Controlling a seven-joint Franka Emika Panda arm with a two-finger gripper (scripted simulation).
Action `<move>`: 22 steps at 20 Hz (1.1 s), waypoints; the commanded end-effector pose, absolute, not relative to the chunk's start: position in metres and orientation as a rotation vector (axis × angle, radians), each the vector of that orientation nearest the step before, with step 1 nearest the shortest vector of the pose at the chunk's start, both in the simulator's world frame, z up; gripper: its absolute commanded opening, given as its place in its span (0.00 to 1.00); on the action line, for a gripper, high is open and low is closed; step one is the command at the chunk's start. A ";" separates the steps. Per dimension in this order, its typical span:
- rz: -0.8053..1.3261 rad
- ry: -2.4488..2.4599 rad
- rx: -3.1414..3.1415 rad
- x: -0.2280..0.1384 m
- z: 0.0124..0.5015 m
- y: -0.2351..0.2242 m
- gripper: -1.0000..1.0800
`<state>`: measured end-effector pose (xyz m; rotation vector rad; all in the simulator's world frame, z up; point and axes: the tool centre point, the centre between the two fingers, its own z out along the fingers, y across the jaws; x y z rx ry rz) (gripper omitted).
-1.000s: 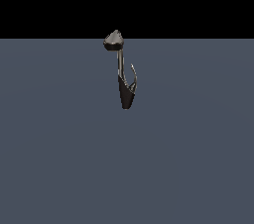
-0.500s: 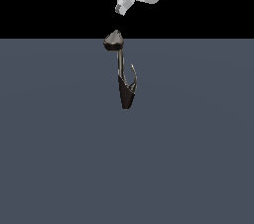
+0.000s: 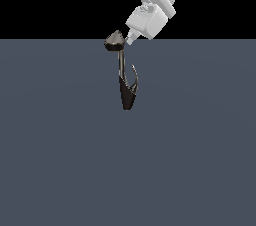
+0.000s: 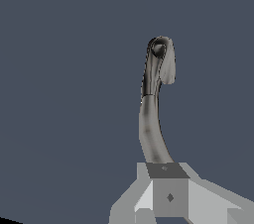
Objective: Turn on the faucet by rotating a designated handle.
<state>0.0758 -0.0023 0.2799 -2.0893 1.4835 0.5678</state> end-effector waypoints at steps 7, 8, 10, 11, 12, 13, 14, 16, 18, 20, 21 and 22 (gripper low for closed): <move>0.667 1.681 -1.861 0.107 0.215 -0.020 0.00; 0.675 1.697 -1.841 0.109 0.209 -0.021 0.00; 0.689 1.724 -1.806 0.113 0.199 -0.024 0.00; 0.695 1.736 -1.792 0.115 0.195 -0.025 0.00; 0.700 1.746 -1.778 0.116 0.191 -0.026 0.00; 0.705 1.754 -1.767 0.117 0.188 -0.027 0.00; 0.709 1.762 -1.757 0.118 0.185 -0.028 0.00; 0.714 1.772 -1.743 0.119 0.181 -0.029 0.00; 0.717 1.777 -1.736 0.120 0.179 -0.030 0.00; 0.717 1.778 -1.735 0.120 0.179 -0.030 0.00; 0.717 1.778 -1.735 0.120 0.179 -0.030 0.00; 0.717 1.778 -1.735 0.120 0.179 -0.030 0.00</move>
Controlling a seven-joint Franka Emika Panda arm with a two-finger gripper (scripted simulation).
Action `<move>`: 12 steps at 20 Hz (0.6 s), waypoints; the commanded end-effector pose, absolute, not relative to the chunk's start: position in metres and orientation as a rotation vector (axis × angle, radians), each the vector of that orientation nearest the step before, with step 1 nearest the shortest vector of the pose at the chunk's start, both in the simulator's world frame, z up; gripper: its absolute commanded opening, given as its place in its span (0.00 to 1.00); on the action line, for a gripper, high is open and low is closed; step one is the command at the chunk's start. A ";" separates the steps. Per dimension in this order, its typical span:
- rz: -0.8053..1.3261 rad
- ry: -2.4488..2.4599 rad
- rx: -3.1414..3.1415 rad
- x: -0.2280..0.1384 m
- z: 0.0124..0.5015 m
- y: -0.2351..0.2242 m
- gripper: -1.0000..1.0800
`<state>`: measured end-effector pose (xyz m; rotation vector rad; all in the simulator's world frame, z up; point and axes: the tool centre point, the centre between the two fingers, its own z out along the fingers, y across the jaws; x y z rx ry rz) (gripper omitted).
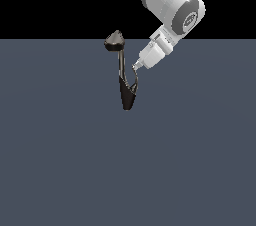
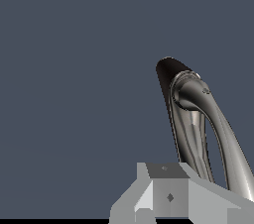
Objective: Turn on the faucet by rotating a designated handle.
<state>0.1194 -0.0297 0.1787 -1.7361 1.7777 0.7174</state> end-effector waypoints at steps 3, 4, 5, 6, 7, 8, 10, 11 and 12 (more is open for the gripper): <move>0.718 1.778 -1.736 0.115 0.180 -0.029 0.00; 0.718 1.778 -1.736 0.113 0.180 -0.028 0.00; 0.718 1.778 -1.736 0.110 0.181 -0.027 0.00; 0.718 1.778 -1.736 0.108 0.181 -0.027 0.00; 0.718 1.778 -1.736 0.106 0.182 -0.026 0.00; 0.718 1.778 -1.736 0.103 0.182 -0.025 0.00; 0.718 1.778 -1.736 0.099 0.183 -0.024 0.00; 0.718 1.778 -1.736 0.096 0.184 -0.023 0.00; 0.718 1.778 -1.736 0.094 0.185 -0.023 0.00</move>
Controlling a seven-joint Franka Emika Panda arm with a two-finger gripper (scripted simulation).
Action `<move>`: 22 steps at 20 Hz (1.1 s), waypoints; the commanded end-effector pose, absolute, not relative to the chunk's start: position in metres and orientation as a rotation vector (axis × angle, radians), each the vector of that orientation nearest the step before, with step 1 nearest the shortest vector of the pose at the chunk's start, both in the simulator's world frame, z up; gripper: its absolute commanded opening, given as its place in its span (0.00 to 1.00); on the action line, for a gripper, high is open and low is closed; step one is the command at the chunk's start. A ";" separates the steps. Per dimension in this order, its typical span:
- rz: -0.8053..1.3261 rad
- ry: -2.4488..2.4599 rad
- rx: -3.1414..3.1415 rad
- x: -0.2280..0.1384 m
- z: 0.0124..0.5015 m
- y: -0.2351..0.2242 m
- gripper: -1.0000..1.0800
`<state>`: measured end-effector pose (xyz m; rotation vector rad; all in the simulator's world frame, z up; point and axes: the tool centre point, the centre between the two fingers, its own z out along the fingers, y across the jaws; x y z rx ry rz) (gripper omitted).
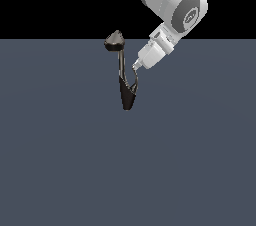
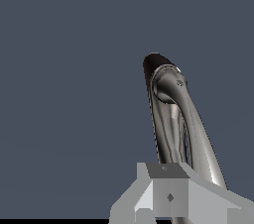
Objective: Turn on the faucet by rotating a designated handle.
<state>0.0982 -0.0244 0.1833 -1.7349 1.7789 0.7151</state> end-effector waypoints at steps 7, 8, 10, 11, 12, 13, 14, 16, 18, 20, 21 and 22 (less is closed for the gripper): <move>0.717 1.778 -1.735 0.076 0.189 -0.018 0.00; 0.717 1.778 -1.735 0.073 0.189 -0.018 0.00; 0.705 1.786 -1.728 0.079 0.187 -0.023 0.00; 0.705 1.786 -1.729 0.075 0.186 -0.024 0.00; 0.706 1.785 -1.729 0.072 0.185 -0.024 0.00; 0.707 1.785 -1.730 0.069 0.184 -0.025 0.00; 0.708 1.784 -1.730 0.066 0.184 -0.025 0.00; 0.709 1.784 -1.731 0.060 0.182 -0.027 0.00; 0.710 1.783 -1.731 0.053 0.180 -0.028 0.00; 0.712 1.782 -1.732 0.046 0.179 -0.029 0.00; 0.713 1.781 -1.732 0.043 0.178 -0.029 0.00; 0.714 1.781 -1.733 0.040 0.177 -0.030 0.00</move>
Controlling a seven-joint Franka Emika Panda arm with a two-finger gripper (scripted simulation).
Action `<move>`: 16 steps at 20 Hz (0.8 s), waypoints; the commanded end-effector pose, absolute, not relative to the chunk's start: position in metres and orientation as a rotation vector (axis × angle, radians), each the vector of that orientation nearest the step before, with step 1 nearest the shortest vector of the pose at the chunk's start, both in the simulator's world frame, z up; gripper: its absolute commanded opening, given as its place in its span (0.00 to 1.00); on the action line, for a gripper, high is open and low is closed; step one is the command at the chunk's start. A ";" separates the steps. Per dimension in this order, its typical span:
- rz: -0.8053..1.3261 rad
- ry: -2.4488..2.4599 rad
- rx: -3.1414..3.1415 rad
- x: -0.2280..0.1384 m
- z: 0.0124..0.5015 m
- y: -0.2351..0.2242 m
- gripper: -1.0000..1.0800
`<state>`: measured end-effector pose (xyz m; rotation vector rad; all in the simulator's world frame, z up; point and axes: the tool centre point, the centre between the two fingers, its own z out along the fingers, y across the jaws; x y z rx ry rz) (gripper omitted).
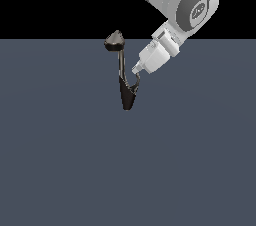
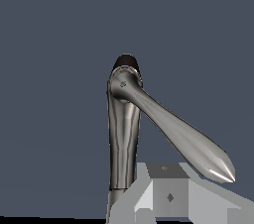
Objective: Turn on the faucet by rotating a designated handle.
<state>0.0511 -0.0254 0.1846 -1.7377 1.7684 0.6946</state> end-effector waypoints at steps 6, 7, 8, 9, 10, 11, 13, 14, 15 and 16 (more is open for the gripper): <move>0.700 1.764 -1.741 0.035 0.182 -0.028 0.00; 0.702 1.766 -1.740 0.031 0.177 -0.032 0.00; 0.704 1.767 -1.740 0.028 0.172 -0.037 0.00; 0.706 1.769 -1.739 0.025 0.167 -0.042 0.00; 0.708 1.771 -1.738 0.022 0.162 -0.046 0.00; 0.710 1.772 -1.737 0.019 0.156 -0.051 0.00; 0.714 1.775 -1.736 0.013 0.146 -0.060 0.00; 0.716 1.777 -1.735 0.009 0.141 -0.065 0.00; 0.717 1.778 -1.735 0.007 0.137 -0.068 0.00; 0.717 1.778 -1.735 0.007 0.137 -0.068 0.00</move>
